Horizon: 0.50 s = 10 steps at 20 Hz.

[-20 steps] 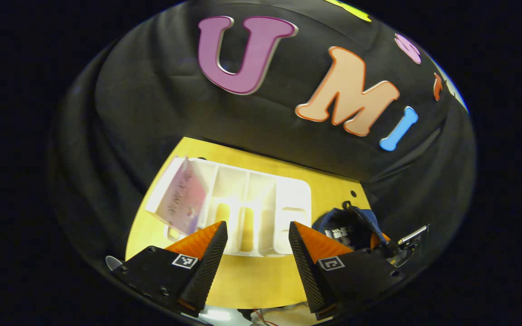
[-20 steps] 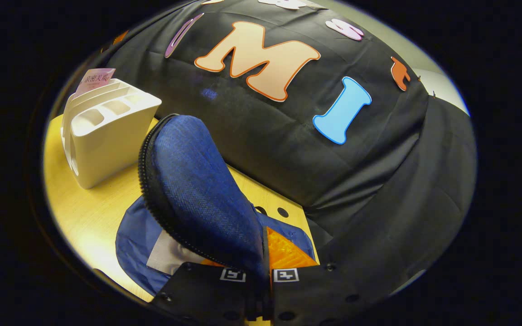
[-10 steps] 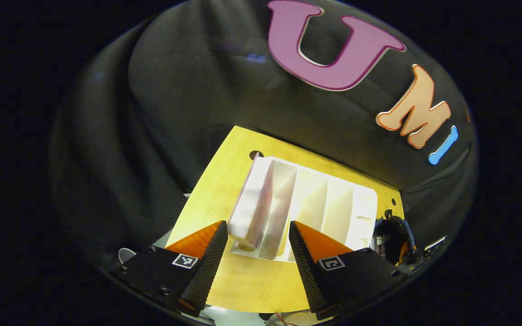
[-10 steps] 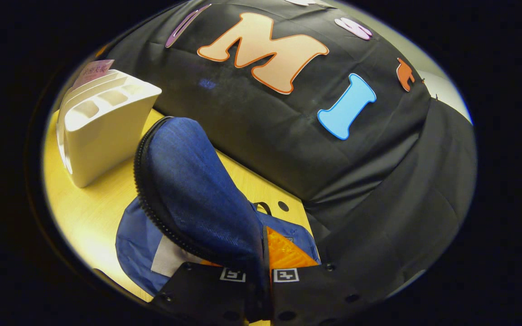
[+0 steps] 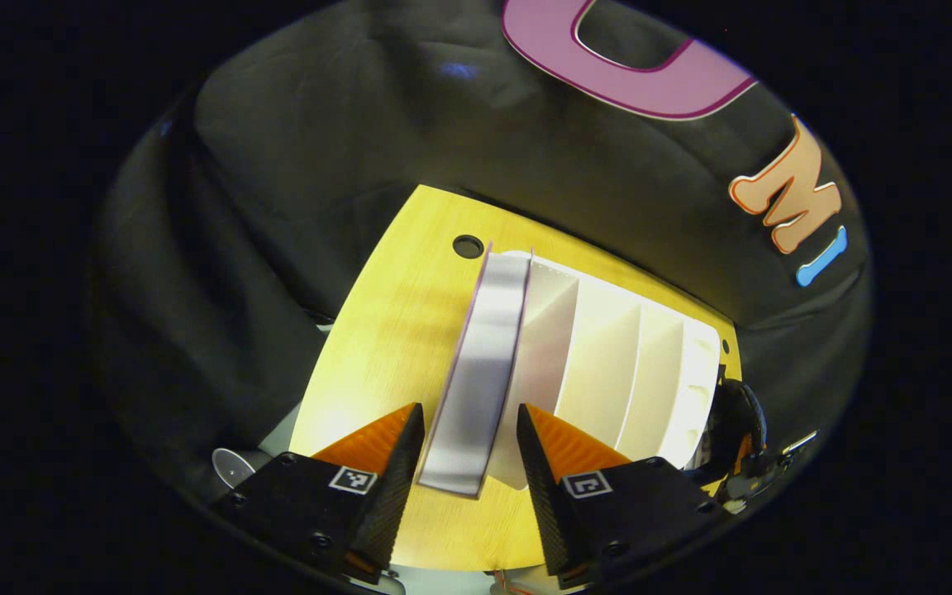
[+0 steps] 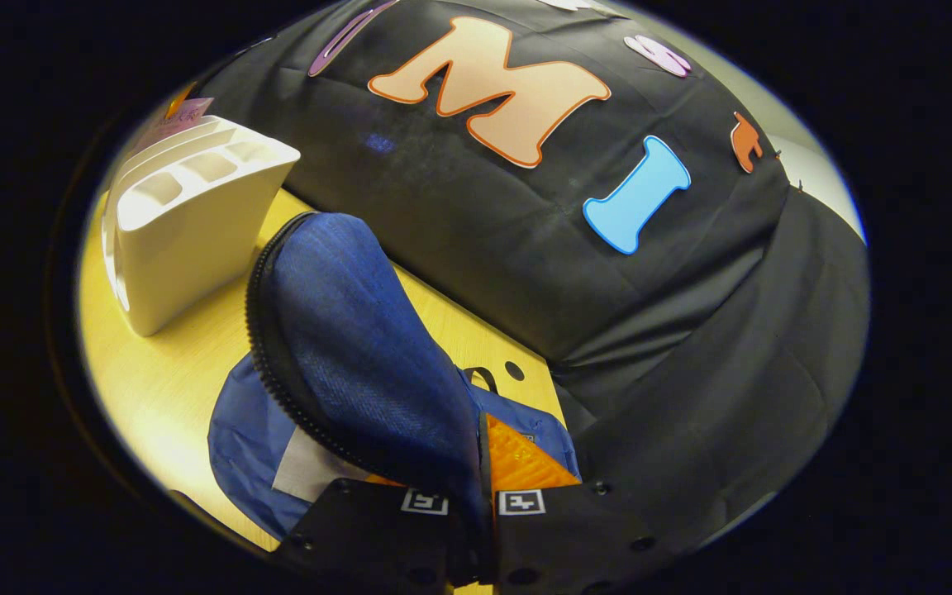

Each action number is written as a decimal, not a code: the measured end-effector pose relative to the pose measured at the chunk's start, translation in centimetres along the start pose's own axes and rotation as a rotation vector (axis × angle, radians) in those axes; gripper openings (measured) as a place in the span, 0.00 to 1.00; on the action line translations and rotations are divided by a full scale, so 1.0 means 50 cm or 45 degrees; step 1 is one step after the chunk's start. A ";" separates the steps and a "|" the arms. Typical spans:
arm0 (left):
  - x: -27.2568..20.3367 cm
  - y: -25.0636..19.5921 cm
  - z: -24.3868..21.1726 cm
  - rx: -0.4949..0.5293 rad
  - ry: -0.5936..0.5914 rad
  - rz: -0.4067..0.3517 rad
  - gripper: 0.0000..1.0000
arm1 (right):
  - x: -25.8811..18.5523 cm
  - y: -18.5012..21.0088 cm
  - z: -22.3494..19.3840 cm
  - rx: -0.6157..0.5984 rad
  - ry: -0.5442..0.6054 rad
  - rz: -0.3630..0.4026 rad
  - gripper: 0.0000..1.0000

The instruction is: Open the schoolbag, grab two books from the bookshelf and put them into the schoolbag.

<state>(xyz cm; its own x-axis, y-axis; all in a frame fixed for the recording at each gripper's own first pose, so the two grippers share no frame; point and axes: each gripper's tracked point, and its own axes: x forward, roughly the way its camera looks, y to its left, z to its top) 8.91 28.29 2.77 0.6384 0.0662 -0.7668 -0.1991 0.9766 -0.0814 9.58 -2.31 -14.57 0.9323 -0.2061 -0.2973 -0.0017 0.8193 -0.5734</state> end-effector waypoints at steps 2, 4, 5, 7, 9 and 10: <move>0.012 -0.007 -0.003 0.039 0.050 0.003 0.58 | -0.001 -0.001 0.000 0.002 0.003 0.000 0.05; 0.030 -0.021 -0.002 0.062 0.096 0.009 0.55 | -0.001 -0.001 0.001 0.005 0.003 -0.001 0.06; 0.037 -0.031 -0.001 0.075 0.119 0.016 0.48 | -0.002 -0.002 0.001 0.008 0.002 -0.001 0.05; 0.057 -0.034 -0.001 0.115 0.157 0.041 0.48 | 0.000 -0.005 0.000 0.012 0.002 -0.001 0.05; 0.072 -0.030 -0.002 0.155 0.192 0.078 0.47 | 0.002 -0.003 -0.001 0.014 0.000 -0.001 0.06; 0.080 -0.032 0.001 0.167 0.209 0.092 0.48 | 0.003 -0.003 0.000 0.014 0.000 -0.001 0.06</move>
<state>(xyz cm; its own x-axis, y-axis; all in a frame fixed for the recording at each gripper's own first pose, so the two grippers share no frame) 11.83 27.00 -0.15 0.4943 0.1136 -0.8618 -0.1348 0.9895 0.0531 9.70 -2.47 -14.52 0.9323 -0.2066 -0.2969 0.0028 0.8249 -0.5653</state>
